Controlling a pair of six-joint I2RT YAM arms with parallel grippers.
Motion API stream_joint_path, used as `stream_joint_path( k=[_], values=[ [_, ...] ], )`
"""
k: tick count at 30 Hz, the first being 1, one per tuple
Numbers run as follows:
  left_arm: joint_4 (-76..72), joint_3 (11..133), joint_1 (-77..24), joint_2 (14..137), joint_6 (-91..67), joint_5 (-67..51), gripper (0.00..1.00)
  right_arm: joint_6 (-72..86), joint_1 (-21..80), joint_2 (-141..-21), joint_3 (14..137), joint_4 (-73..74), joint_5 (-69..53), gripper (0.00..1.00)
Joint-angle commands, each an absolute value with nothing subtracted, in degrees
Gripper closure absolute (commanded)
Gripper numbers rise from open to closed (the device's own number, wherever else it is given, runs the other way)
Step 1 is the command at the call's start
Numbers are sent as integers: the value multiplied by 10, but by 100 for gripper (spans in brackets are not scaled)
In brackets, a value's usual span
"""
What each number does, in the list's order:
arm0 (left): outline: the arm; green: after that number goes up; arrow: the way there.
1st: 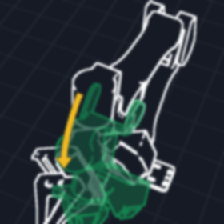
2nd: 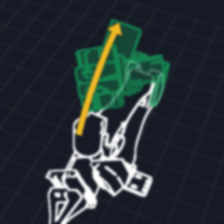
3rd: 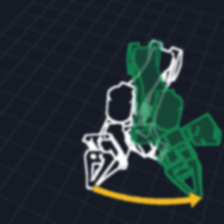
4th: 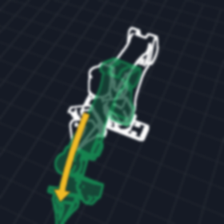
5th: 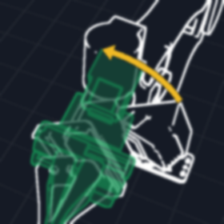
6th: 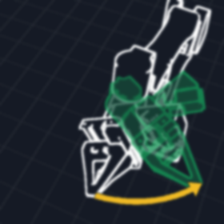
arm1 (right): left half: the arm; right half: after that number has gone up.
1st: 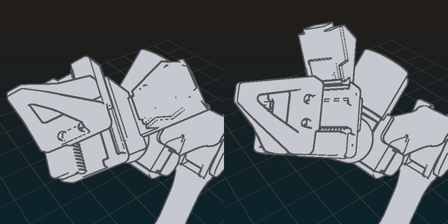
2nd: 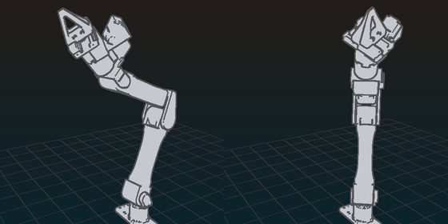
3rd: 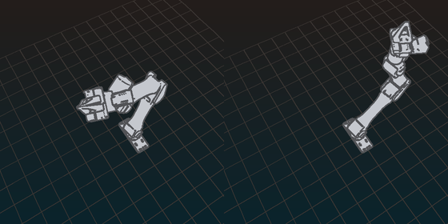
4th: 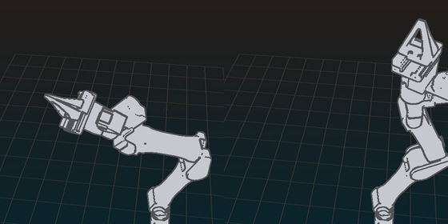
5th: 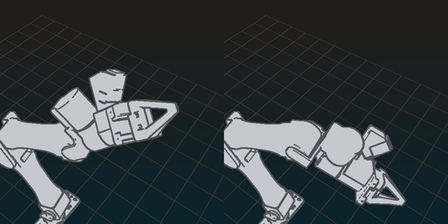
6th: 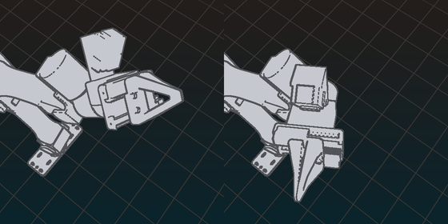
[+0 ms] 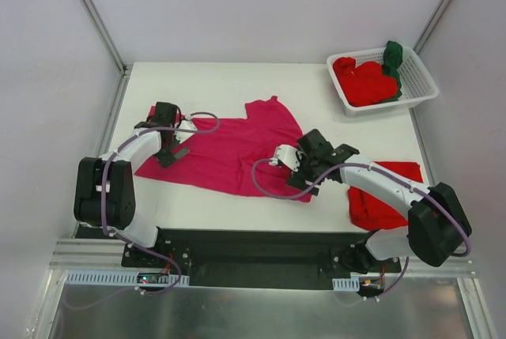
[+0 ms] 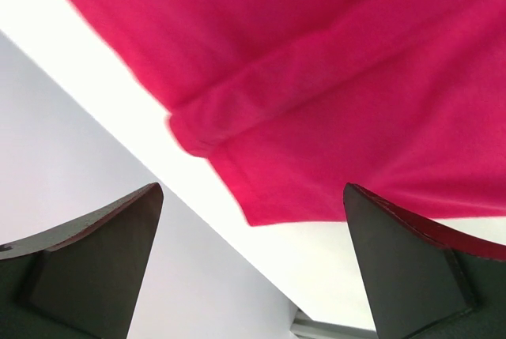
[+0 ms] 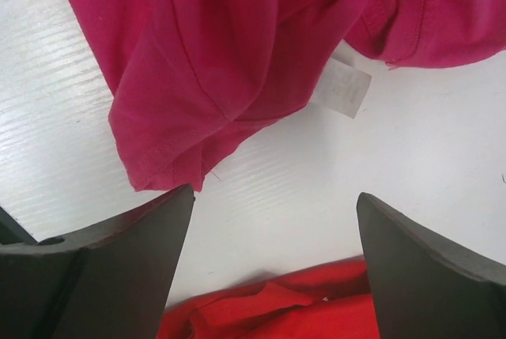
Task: Fold and stack the t-shirts
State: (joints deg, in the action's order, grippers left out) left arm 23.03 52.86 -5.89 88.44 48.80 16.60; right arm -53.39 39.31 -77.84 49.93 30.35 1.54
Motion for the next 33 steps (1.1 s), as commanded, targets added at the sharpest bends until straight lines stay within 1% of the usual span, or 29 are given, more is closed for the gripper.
stream_joint_path(
  k=[1, 9, 11, 19, 25, 29, 33],
  values=[
    [243, 571, -52, 870, 490, 167, 1, -525, 396, -797, 517, 283, 21, 13],
    [227, 583, -37, 938, 498, 173, 1, -509, 403, -838, 535, 265, 5, 13],
    [227, 582, -38, 955, 497, 171, 1, -507, 404, -848, 540, 268, -18, 13],
    [226, 561, -37, 1005, 482, 166, 1, -511, 410, -879, 542, 303, -49, 13],
    [226, 549, -37, 1007, 487, 169, 1, -522, 410, -881, 512, 292, -30, 12],
    [227, 541, -37, 994, 486, 173, 1, -533, 410, -901, 505, 287, 32, 12],
    [231, 524, -37, 974, 483, 173, 1, -539, 410, -891, 488, 270, 61, 12]
  ],
)
